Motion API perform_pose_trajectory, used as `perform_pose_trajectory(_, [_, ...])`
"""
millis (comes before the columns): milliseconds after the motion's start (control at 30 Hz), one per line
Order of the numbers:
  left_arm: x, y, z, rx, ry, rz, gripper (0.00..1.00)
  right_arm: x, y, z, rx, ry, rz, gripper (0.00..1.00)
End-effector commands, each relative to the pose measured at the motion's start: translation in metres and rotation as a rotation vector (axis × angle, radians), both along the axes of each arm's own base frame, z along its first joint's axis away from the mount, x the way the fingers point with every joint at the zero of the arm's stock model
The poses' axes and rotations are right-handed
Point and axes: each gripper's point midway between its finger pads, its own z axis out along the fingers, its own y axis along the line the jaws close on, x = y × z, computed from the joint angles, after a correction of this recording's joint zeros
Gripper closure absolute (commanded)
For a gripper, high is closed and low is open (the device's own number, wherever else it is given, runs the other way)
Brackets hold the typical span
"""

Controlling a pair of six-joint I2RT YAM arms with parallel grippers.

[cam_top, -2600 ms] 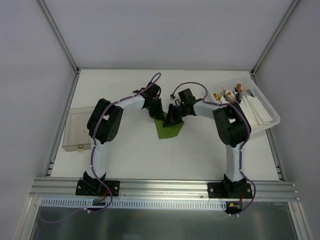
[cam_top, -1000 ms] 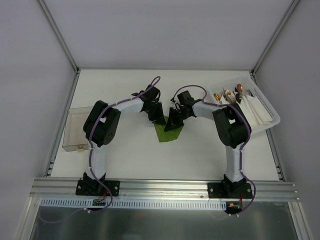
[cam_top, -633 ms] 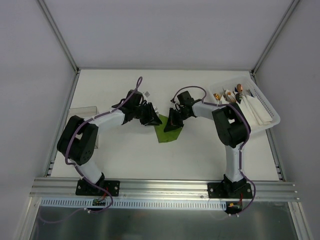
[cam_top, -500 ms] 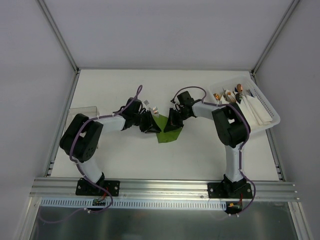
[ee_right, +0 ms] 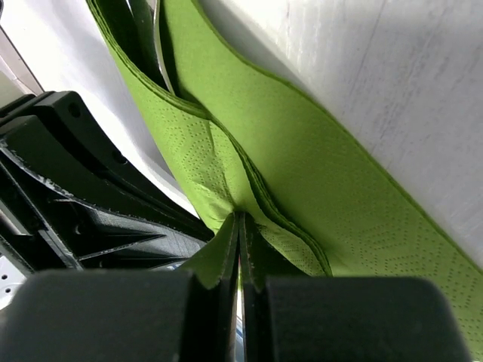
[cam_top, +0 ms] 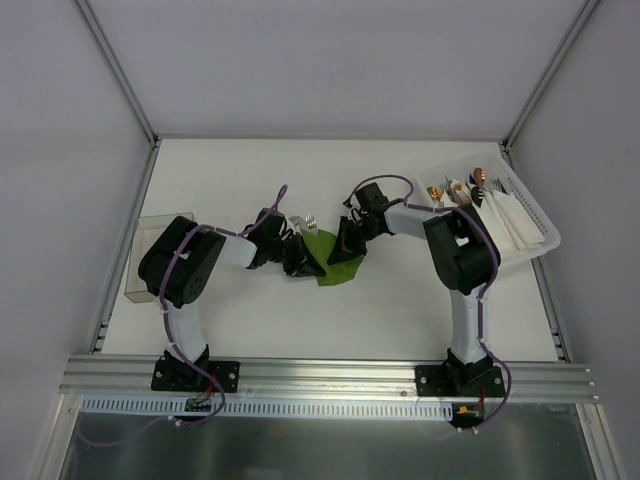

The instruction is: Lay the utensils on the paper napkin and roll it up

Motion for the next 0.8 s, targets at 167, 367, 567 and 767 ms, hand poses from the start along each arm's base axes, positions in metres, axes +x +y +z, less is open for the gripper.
perform_pose_trajectory(167, [-0.004, 0.008, 0.024, 0.031, -0.108, -0.006, 0.93, -0.012, -0.018, -0.029, -0.106, 0.060, -0.024, 1.00])
perform_pose_trajectory(367, [0.037, 0.031, 0.068, 0.069, -0.237, 0.114, 0.81, -0.015, -0.020, -0.028, -0.107, 0.064, -0.032, 1.00])
perform_pose_trajectory(567, [0.072, 0.027, 0.079, 0.078, -0.277, 0.130, 0.80, -0.017, -0.021, -0.031, -0.114, 0.070, -0.054, 1.00])
perform_pose_trajectory(767, [0.091, 0.012, 0.071, 0.120, -0.248, 0.128, 0.87, -0.015, -0.023, -0.030, -0.123, 0.055, -0.056, 1.00])
